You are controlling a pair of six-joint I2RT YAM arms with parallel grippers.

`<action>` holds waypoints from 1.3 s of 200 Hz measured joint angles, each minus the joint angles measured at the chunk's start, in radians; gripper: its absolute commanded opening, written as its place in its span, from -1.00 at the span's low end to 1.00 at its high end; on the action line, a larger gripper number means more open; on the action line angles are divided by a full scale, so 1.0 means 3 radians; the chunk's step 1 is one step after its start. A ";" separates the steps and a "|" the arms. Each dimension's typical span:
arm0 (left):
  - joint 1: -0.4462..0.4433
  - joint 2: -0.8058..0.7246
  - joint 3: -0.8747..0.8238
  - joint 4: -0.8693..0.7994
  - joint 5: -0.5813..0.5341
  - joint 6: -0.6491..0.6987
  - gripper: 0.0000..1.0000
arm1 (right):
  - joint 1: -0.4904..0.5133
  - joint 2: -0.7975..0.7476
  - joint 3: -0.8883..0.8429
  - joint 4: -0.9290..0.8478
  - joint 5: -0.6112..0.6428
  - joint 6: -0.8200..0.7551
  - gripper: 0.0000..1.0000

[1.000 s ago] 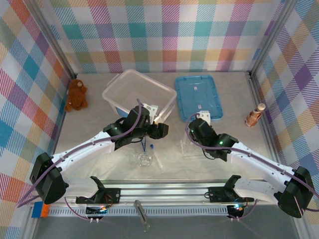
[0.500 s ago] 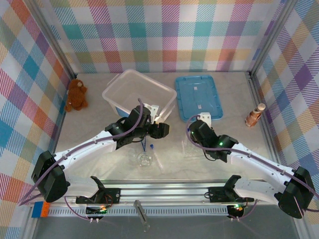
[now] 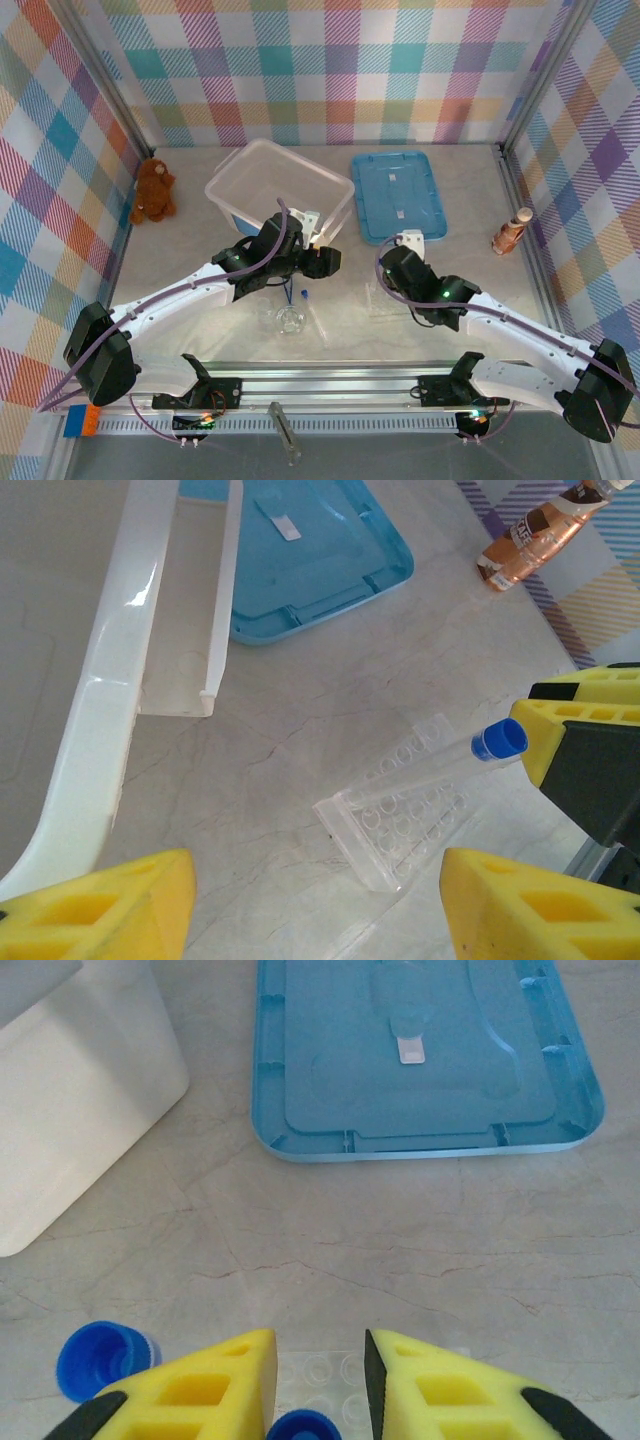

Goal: Organize the chemistry lab equipment

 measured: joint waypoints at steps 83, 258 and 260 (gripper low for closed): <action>0.0009 -0.0057 -0.0069 0.0029 0.0006 0.0000 0.31 | 0.0225 -0.0238 0.0286 -0.0303 0.0245 -0.0008 -0.03; 0.0104 -0.0741 -0.0336 -0.0868 -0.0523 -0.0053 0.30 | 0.1110 0.1255 0.0937 -0.0192 -0.0417 -0.0015 -0.17; 0.0109 -0.0744 -0.0342 -0.0877 -0.0525 -0.0061 0.30 | 0.1115 0.1274 0.0937 -0.0186 -0.0434 -0.0014 -0.17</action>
